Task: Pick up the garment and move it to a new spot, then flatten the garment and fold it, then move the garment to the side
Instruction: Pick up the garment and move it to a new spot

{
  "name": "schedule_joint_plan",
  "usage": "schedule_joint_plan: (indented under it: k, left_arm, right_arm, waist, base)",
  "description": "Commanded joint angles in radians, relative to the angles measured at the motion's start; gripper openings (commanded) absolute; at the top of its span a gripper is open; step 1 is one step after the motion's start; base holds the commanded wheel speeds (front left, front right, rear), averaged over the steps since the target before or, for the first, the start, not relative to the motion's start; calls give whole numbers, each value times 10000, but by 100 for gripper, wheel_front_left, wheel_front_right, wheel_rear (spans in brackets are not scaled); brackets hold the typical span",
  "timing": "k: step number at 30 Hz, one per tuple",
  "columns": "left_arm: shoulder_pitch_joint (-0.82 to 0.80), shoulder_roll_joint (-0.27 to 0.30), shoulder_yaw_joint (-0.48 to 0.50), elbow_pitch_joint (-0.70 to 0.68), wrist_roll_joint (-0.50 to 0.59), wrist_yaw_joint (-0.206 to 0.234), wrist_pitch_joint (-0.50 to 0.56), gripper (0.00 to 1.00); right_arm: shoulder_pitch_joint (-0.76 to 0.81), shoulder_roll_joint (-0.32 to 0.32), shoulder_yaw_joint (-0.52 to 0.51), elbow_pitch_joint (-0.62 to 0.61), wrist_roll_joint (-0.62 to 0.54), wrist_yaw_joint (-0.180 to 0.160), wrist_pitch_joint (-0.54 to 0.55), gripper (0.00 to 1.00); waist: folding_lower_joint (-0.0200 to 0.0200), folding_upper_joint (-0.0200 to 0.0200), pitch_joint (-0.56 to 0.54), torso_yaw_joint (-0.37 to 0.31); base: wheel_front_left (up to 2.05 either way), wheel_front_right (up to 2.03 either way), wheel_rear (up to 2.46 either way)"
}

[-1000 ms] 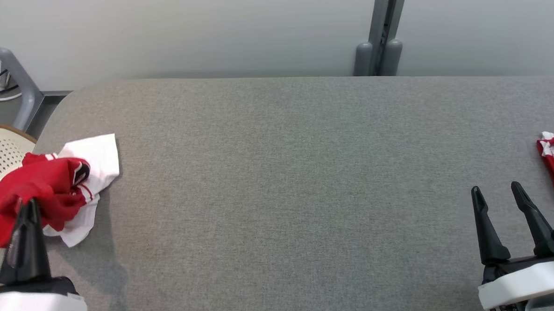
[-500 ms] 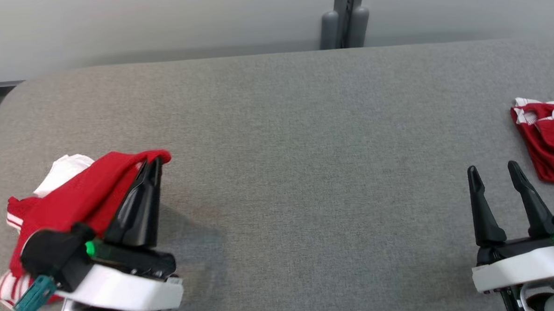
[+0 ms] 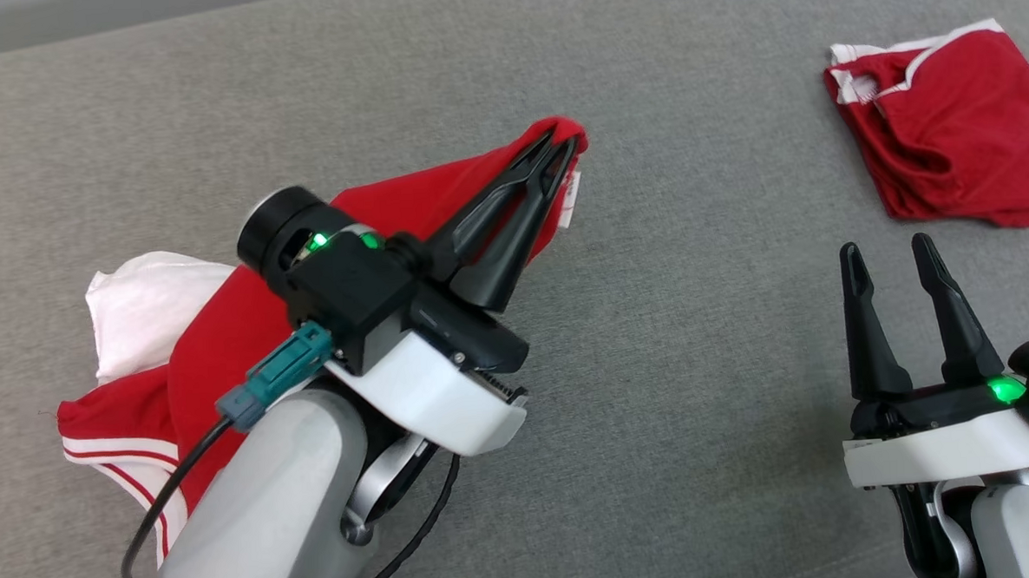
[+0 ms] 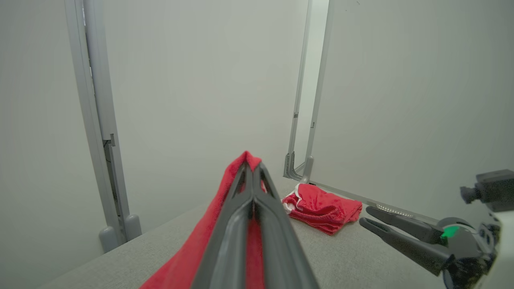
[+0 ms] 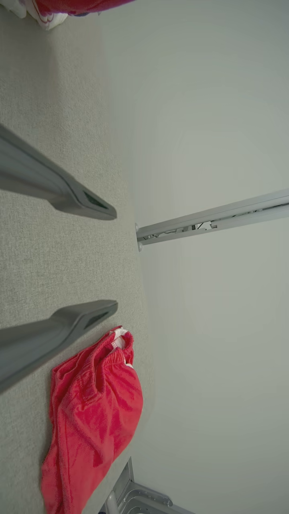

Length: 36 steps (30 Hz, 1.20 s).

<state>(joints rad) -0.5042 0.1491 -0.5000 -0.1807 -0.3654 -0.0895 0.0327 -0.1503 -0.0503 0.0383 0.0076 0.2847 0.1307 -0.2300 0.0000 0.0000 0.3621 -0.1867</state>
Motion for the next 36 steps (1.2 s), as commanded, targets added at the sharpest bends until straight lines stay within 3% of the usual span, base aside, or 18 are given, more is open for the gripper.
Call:
schedule_joint_plan:
  k: [1,12,13,14,22,36]
  left_arm:
    - [-261,15,-21,62,28,-74,-68,0]
    - [-798,170,-726,2348,-295,-292,455,0]
    - [-770,148,-760,2472,-359,-307,432,36]
    - [-726,158,-824,2584,-342,-318,423,100]
    - [-176,188,-905,2706,-587,-223,-345,100]
    - [1347,1288,1802,3041,-1436,1169,-2340,100]
  right_arm:
    - [-147,-19,-48,62,60,0,-104,100]
    - [-534,-17,93,485,624,0,-375,100]
    - [-555,-17,58,476,618,0,-371,100]
    - [-554,-16,21,475,576,0,-373,100]
    - [-524,-27,-187,585,-190,0,-368,100]
    - [36,-29,-544,583,-886,0,229,100]
  waist:
    - [0,0,713,-728]
    - [0,0,1515,-1103]
    - [0,0,1491,-1050]
    - [0,0,1439,-972]
    - [0,0,668,-94]
    - [0,0,-897,1421]
  base:
    - [0,0,0]
    - [0,0,0]
    - [0,0,0]
    - [0,0,0]
    - [0,0,0]
    - [0,0,0]
